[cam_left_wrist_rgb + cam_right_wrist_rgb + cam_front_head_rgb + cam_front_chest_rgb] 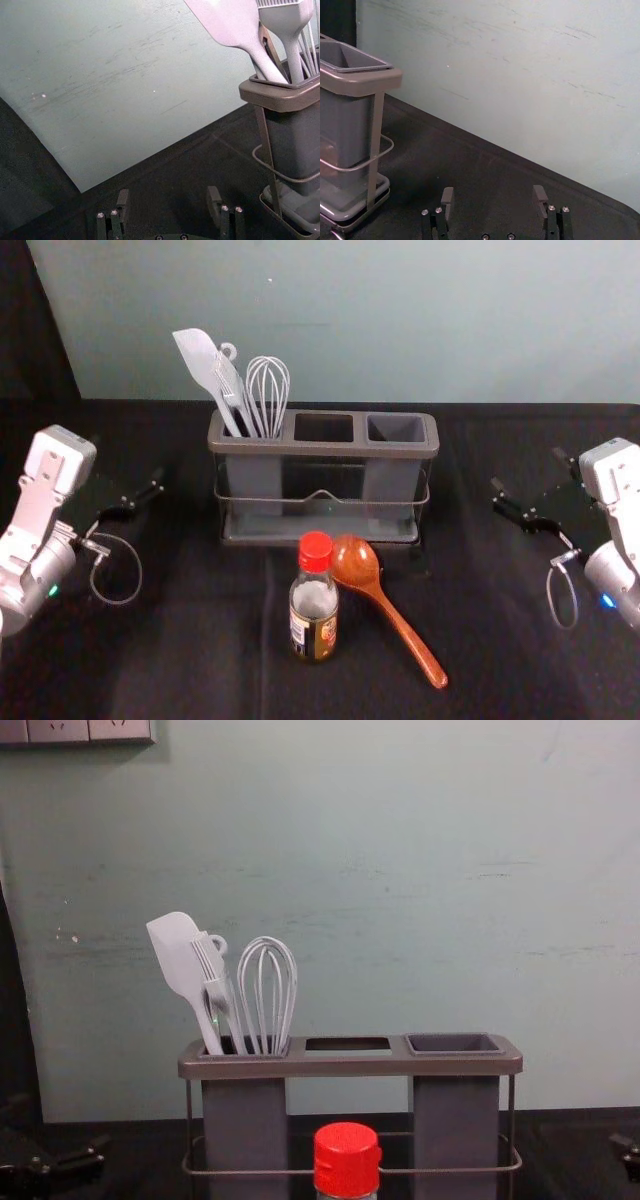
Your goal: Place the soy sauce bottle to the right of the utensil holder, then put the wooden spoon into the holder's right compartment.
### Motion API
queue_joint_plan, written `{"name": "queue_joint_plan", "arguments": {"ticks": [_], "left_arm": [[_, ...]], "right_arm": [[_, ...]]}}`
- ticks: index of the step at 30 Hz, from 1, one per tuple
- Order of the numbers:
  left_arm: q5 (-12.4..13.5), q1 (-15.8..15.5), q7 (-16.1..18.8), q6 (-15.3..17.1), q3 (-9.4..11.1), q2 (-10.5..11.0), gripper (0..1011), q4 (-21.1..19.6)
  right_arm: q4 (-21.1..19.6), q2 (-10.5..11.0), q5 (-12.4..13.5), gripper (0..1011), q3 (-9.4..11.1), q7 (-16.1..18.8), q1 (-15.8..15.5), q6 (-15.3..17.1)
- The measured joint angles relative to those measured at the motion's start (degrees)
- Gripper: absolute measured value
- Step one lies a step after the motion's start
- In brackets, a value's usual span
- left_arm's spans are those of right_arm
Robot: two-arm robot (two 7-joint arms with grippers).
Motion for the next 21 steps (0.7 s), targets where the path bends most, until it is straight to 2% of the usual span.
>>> {"name": "queue_joint_plan", "arguments": {"ticks": [7,12,16,21], "left_arm": [[0.0,0.0,0.0,0.0,0.0,0.0,1000,0.0],[0.0,0.0,0.0,0.0,0.0,0.0,1000,0.0],[0.0,0.0,0.0,0.0,0.0,0.0,1000,0.0],[0.0,0.0,0.0,0.0,0.0,0.0,1000,0.0]], "right_arm": [[-0.6,-0.1,-0.6,1002,0.3,-0.2,-0.4,0.0],[-4.1,0.7,-2.0,1002,1.3,-1.5,-2.8,0.5],[-8.6,1.8,-2.4,1002,2.6,-2.6,-7.1,0.8],[-12.3,2.7,-2.7,1002,3.3,-3.1,-11.5,0.0]]}}
